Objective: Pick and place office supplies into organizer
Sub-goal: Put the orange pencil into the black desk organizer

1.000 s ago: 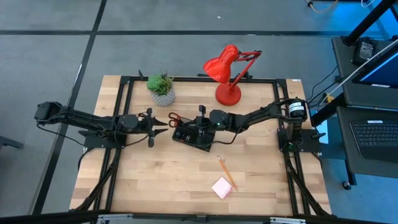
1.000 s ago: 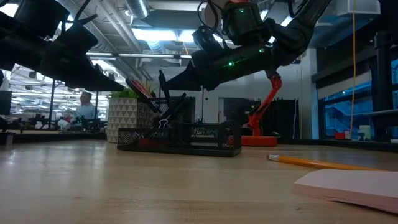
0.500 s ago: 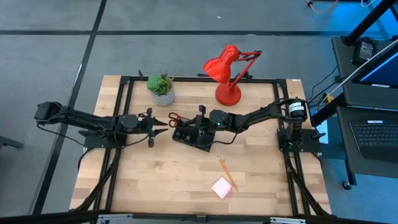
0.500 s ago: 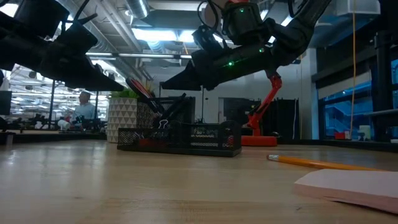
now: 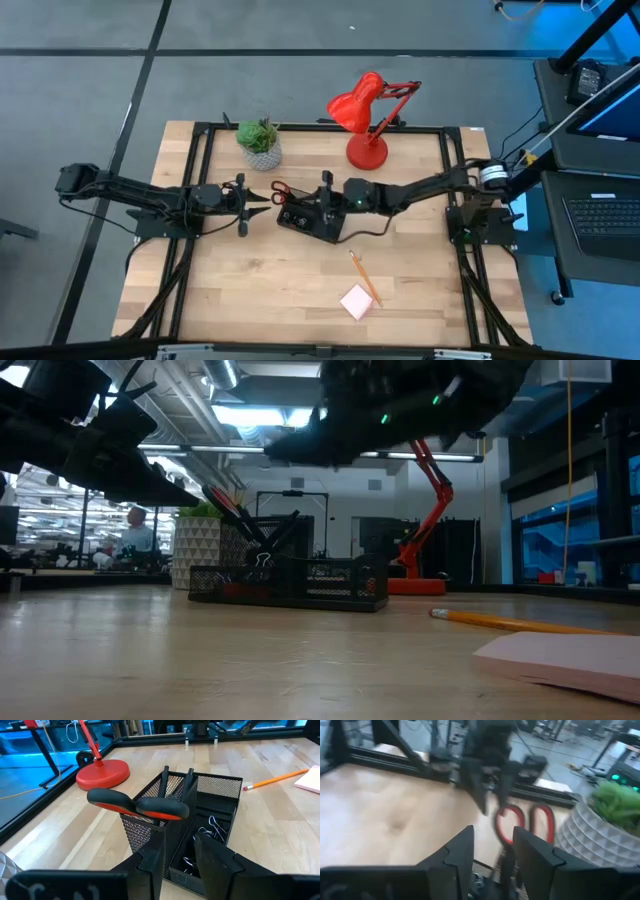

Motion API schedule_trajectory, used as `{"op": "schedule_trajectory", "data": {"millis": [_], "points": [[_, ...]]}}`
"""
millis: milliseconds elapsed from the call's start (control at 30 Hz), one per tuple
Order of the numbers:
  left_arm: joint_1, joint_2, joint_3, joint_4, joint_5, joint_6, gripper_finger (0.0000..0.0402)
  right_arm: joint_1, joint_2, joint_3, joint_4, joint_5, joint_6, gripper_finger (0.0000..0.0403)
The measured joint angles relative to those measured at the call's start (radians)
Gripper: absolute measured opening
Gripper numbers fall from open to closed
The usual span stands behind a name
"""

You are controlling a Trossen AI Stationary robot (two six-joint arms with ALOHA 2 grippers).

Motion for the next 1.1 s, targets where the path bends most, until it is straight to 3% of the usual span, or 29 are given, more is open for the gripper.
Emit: {"op": "schedule_trajectory", "data": {"millis": [333, 600, 900, 1100], "points": [[0.000, 0.000, 0.000, 0.000, 0.001, 0.000, 0.0100, 0.154, -0.155, 0.000, -0.289, -0.003, 0.137, 0.0140], [0.000, 0.000, 0.000, 0.000, 0.002, 0.000, 0.0100, 0.245, -0.215, 0.000, -0.464, -0.002, 0.401, 0.0140], [0.000, 0.000, 0.000, 0.000, 0.003, 0.000, 0.0100, 0.260, -0.219, 0.001, -0.834, -0.001, 0.831, 0.0118], [0.000, 0.000, 0.000, 0.001, 0.002, 0.001, 0.0100, 0.256, -0.219, 0.000, -0.938, -0.001, 0.938, 0.0099]]}}
